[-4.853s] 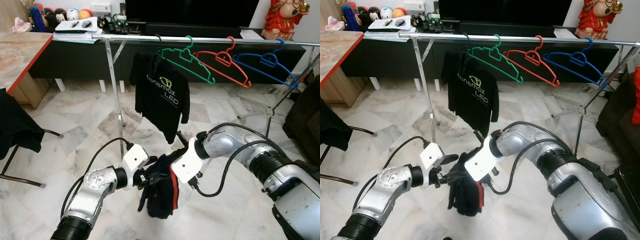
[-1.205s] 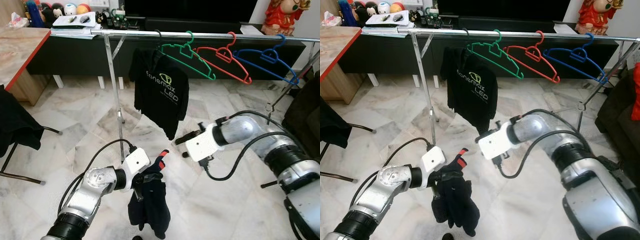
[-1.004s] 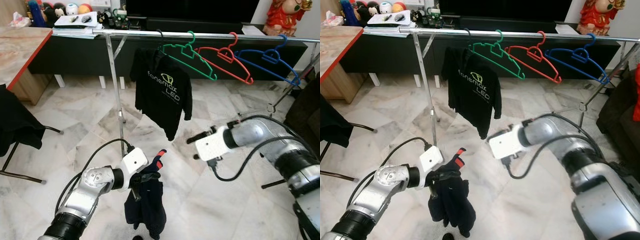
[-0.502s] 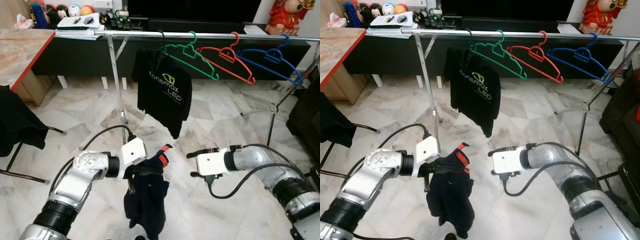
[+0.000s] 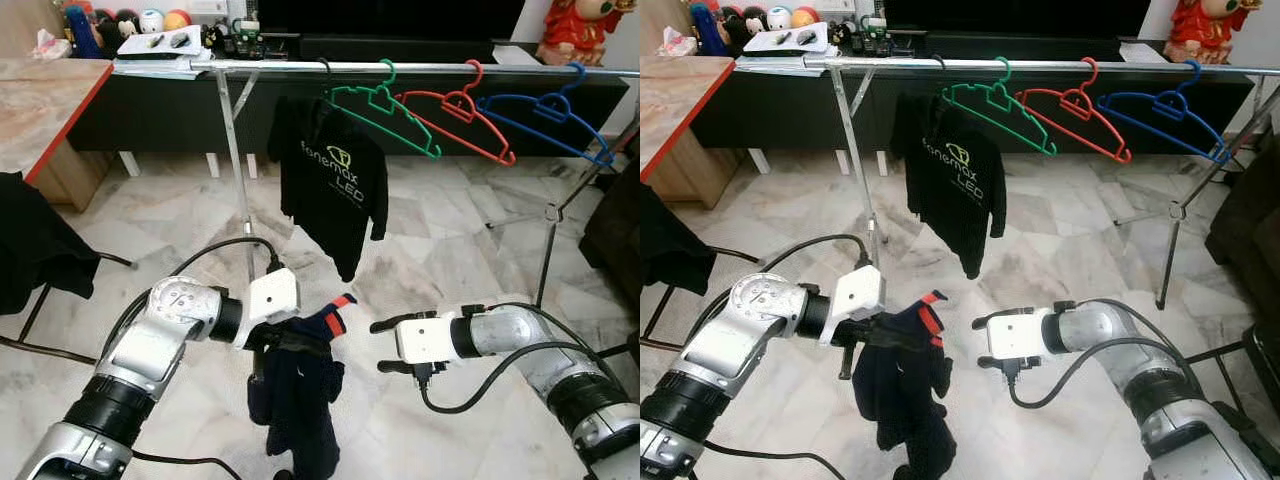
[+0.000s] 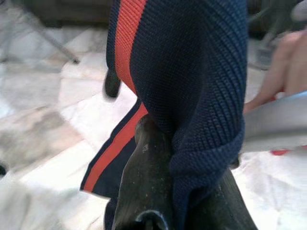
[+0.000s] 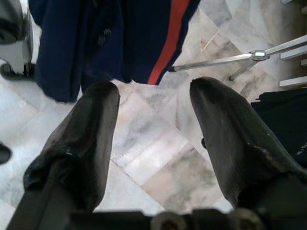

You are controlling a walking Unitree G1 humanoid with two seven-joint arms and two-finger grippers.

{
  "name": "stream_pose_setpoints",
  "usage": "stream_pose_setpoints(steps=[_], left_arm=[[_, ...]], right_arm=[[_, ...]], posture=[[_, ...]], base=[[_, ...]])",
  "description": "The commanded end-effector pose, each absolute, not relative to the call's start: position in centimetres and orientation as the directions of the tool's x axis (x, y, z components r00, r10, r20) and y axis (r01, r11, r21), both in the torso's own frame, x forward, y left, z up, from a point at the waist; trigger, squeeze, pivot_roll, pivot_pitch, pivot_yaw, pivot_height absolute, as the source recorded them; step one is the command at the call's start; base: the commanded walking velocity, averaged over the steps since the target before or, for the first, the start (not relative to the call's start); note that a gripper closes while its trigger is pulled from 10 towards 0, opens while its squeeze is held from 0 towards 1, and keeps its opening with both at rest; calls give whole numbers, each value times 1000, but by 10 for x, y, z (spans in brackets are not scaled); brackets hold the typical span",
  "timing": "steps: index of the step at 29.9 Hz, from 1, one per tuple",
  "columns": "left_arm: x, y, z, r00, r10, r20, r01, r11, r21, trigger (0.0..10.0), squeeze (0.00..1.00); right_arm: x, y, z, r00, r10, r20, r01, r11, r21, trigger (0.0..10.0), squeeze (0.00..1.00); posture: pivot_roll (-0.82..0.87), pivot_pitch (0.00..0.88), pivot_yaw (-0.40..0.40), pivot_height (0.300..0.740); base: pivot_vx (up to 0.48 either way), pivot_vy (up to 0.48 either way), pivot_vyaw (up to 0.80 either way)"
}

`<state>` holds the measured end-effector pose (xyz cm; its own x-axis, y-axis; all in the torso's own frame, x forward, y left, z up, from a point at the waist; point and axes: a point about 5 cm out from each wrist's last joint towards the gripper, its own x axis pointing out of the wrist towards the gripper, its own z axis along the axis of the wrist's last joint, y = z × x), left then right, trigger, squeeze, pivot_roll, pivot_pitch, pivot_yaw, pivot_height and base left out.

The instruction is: Hang hanger

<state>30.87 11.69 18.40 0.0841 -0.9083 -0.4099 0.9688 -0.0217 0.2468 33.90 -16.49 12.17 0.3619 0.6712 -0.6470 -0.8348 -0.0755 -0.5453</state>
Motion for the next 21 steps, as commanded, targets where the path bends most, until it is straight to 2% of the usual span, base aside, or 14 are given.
stream_pose_setpoints(steps=[1,10,21], left_arm=[[303,109,199,18,-916,-402,954,-105,282,10000,0],[294,103,208,-58,-906,-420,940,-191,282,10000,0],[294,98,212,-57,-912,-405,939,-187,289,10000,0]], right_arm=[[336,-171,115,357,648,-672,-841,-90,-533,10000,0],[337,-162,117,375,689,-620,-821,-64,-567,10000,0],[334,-155,113,362,733,-576,-833,-23,-553,10000,0]], posture=[[30,173,12,740],[39,175,13,740],[40,173,14,740]], base=[[0,0,0],[0,0,0],[0,0,0]])
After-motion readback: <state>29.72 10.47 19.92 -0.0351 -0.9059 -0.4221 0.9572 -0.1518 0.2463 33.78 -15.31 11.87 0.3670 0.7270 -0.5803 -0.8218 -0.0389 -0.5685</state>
